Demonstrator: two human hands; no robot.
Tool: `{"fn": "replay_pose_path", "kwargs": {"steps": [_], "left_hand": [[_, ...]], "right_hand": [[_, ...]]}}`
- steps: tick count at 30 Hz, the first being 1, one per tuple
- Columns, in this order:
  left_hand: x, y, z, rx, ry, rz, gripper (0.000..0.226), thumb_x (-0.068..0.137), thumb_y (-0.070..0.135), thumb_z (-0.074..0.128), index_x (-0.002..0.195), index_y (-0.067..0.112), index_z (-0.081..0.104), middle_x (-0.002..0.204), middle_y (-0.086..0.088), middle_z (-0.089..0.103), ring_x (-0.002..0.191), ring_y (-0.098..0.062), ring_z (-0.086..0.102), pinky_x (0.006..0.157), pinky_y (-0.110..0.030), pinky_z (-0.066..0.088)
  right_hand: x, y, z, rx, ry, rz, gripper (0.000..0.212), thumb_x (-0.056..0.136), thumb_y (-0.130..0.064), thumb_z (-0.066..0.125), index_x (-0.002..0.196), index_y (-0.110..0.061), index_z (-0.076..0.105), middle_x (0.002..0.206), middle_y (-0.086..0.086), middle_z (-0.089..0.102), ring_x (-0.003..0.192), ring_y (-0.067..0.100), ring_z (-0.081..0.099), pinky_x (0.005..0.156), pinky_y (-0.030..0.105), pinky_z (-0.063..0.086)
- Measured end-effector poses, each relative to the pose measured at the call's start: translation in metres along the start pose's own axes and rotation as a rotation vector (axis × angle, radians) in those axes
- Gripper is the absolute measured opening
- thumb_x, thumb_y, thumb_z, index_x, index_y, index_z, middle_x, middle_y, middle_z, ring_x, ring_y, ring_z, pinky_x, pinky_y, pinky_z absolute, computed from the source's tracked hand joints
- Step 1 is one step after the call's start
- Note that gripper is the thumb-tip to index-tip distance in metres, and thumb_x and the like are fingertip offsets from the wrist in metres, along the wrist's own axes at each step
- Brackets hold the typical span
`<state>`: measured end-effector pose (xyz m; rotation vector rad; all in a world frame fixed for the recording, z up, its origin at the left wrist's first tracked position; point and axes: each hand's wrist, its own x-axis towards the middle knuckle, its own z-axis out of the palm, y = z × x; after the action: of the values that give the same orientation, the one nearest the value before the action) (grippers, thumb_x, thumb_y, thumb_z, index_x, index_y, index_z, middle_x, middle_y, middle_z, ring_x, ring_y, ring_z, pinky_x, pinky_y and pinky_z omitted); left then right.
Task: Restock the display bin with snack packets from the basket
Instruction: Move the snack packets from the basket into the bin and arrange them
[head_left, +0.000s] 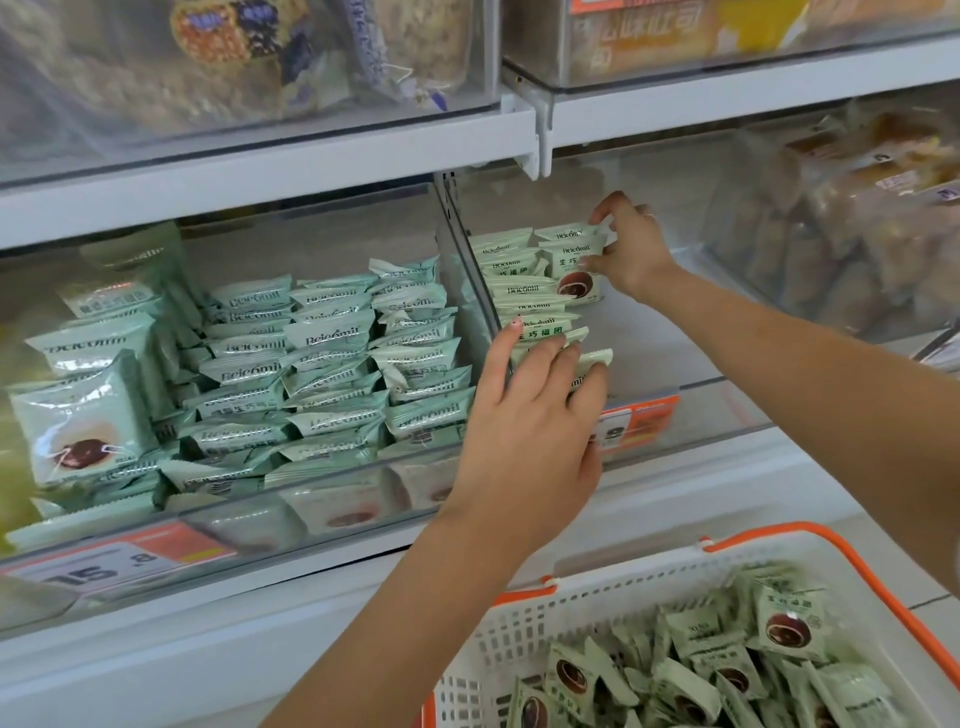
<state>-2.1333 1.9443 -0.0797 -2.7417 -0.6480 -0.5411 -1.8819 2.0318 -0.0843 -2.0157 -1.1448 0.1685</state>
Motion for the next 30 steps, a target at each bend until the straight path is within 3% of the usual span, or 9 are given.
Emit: {"fn": "replay_pose_path", "kwargs": {"steps": [5,9,12,16,19,23,24,27,30], "left_hand": [[0.000,-0.002,0.002,0.012,0.009,0.013,0.048,0.075,0.035,0.064,0.118,0.012,0.061,0.124,-0.010,0.060,0.123,-0.027,0.048,0.116,-0.049,0.009],[-0.002,-0.004,0.002,0.024,0.011,0.046,0.055,0.076,0.038,0.066,0.124,0.012,0.057,0.127,-0.009,0.058,0.123,-0.027,0.049,0.115,-0.049,0.011],[-0.006,-0.002,-0.001,-0.038,0.047,0.065,0.059,0.074,0.030,0.064,0.128,0.008,0.055,0.128,-0.008,0.058,0.126,-0.026,0.047,0.116,-0.051,0.008],[-0.019,0.018,0.000,-0.157,0.123,0.166,0.058,0.071,0.019,0.064,0.126,0.004,0.055,0.132,-0.015,0.054,0.131,-0.030,0.039,0.118,-0.047,0.012],[-0.037,0.041,0.007,-0.168,0.106,0.192,0.064,0.068,0.013,0.069,0.129,0.004,0.052,0.141,-0.025,0.042,0.134,-0.035,0.030,0.115,-0.045,0.018],[-0.068,0.063,0.026,-0.102,-0.050,0.229,0.074,0.069,0.017,0.072,0.138,0.007,0.046,0.146,-0.022,0.038,0.137,-0.035,0.032,0.116,-0.043,0.017],[-0.077,0.067,0.028,-0.093,-0.135,0.243,0.073,0.073,0.018,0.070,0.140,0.009,0.043,0.149,-0.020,0.035,0.138,-0.034,0.031,0.116,-0.041,0.015],[-0.104,0.084,0.039,-0.113,-0.507,0.296,0.059,0.092,0.014,0.049,0.147,0.014,0.026,0.156,-0.012,0.015,0.144,-0.027,0.011,0.117,-0.037,0.003],[-0.136,0.101,0.052,-0.118,-0.746,0.372,0.049,0.090,0.010,0.048,0.138,0.013,0.038,0.144,-0.011,0.034,0.135,-0.028,0.026,0.113,-0.040,0.016]], "right_hand": [[-0.009,-0.006,-0.017,0.019,0.009,0.046,0.054,0.078,-0.008,0.075,0.123,-0.013,0.046,0.123,0.011,0.036,0.095,0.020,0.043,0.088,0.023,0.040],[-0.047,-0.021,-0.062,0.187,0.249,0.004,0.038,0.083,-0.003,0.063,0.118,-0.011,0.051,0.114,0.003,0.044,0.097,0.020,0.055,0.071,0.014,0.044],[-0.121,-0.024,-0.094,0.138,0.405,-0.160,0.031,0.082,0.002,0.053,0.111,-0.009,0.054,0.118,0.007,0.048,0.096,0.015,0.055,0.077,0.009,0.044],[-0.239,0.023,-0.093,-0.032,0.516,-0.220,0.026,0.082,0.007,0.054,0.102,-0.008,0.062,0.107,0.012,0.046,0.093,0.016,0.048,0.083,0.029,0.046],[-0.322,0.078,-0.068,-0.063,0.333,0.078,0.030,0.086,0.003,0.055,0.102,-0.021,0.060,0.111,-0.002,0.042,0.088,0.016,0.049,0.077,0.039,0.049],[-0.412,0.136,-0.025,-0.261,-0.190,0.480,0.038,0.090,-0.017,0.060,0.125,-0.026,0.050,0.131,0.003,0.048,0.077,0.012,0.051,0.064,0.024,0.044],[-0.429,0.147,-0.012,-0.286,-0.368,0.531,0.045,0.090,-0.023,0.061,0.131,-0.028,0.044,0.134,0.002,0.046,0.083,0.012,0.054,0.066,0.022,0.046],[-0.471,0.164,0.023,-0.295,-0.832,0.634,0.075,0.085,-0.039,0.065,0.146,-0.028,0.022,0.143,0.006,0.037,0.120,0.023,0.048,0.097,0.031,0.045],[-0.499,0.166,0.052,-0.245,-0.834,0.660,0.098,0.078,-0.039,0.071,0.149,-0.030,0.005,0.150,0.010,0.025,0.134,0.032,0.033,0.107,0.039,0.034]]}}
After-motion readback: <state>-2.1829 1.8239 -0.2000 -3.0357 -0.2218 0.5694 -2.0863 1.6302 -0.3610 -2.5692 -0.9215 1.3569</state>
